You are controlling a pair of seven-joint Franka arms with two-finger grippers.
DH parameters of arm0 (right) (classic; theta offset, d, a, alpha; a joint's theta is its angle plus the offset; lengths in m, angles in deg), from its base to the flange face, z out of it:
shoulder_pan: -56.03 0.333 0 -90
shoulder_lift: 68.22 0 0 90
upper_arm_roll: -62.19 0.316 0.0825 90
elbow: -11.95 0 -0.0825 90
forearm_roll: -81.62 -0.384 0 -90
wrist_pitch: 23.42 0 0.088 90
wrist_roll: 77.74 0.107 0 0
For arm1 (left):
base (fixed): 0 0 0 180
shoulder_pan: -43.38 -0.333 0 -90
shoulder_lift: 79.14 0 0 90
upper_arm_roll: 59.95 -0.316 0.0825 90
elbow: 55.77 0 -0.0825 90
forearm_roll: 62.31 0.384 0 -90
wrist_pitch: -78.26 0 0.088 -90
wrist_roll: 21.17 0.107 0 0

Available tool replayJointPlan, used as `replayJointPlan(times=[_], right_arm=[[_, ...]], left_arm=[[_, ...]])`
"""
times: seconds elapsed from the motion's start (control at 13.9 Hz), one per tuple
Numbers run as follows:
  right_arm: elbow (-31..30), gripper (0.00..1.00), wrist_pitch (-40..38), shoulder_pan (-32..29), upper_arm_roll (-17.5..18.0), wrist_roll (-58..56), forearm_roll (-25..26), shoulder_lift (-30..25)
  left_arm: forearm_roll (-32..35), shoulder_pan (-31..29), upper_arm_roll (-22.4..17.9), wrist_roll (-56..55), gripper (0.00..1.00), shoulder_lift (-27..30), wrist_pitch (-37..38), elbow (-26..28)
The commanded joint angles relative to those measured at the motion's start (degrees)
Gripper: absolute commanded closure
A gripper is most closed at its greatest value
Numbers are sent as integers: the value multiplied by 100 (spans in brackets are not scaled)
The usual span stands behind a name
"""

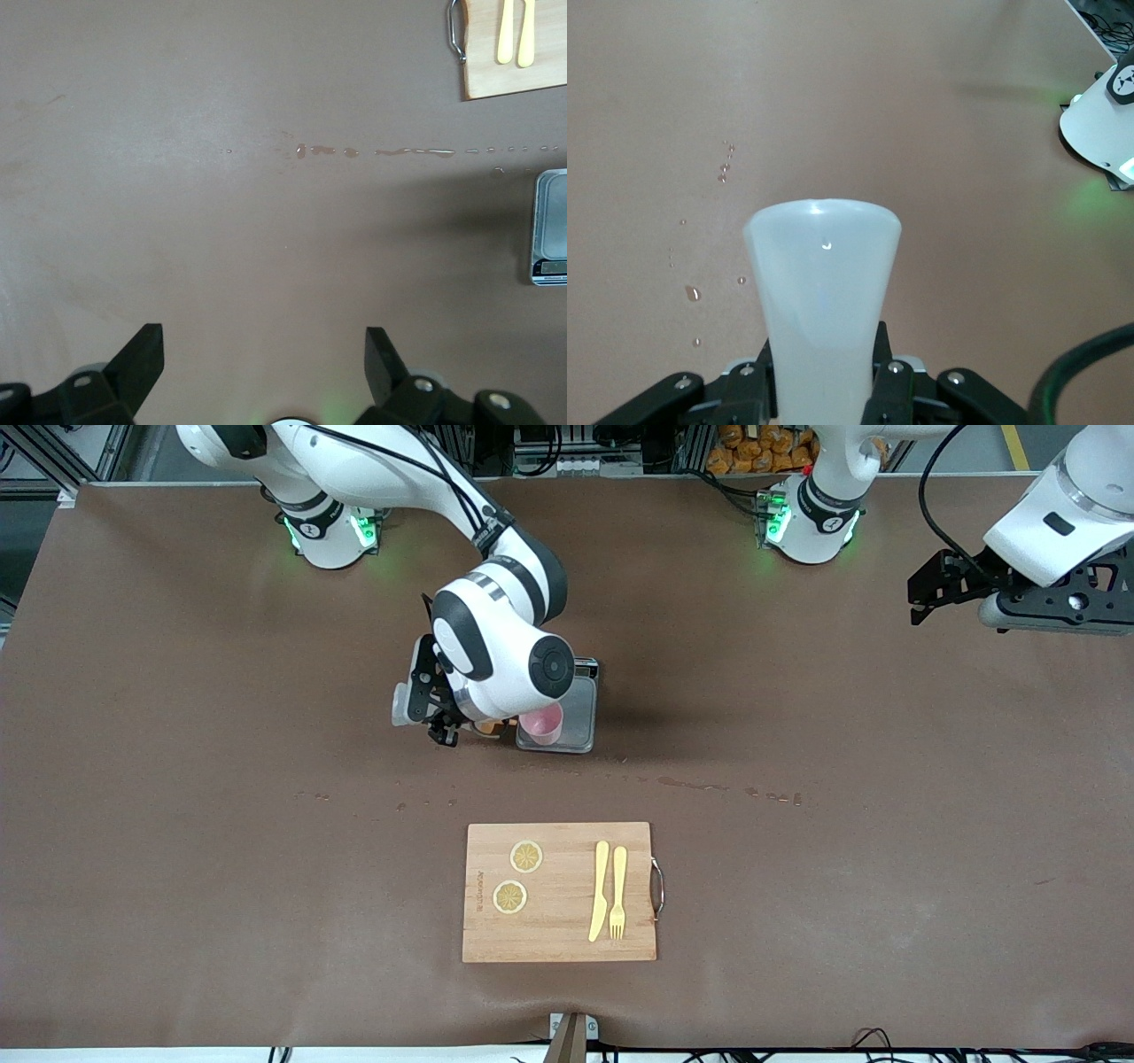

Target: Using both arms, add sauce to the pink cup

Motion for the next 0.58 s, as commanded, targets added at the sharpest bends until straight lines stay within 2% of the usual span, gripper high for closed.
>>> replayJointPlan(times=[0.0,0.5], right_arm=[[171,100,-110,118,9,28,22,91],[189,100,-127,21,27,-112,-31,4]], left_arm=[[45,7,26,-53,0,-66,144,-154],[36,-2,26,-26,0,-58,144,-154]])
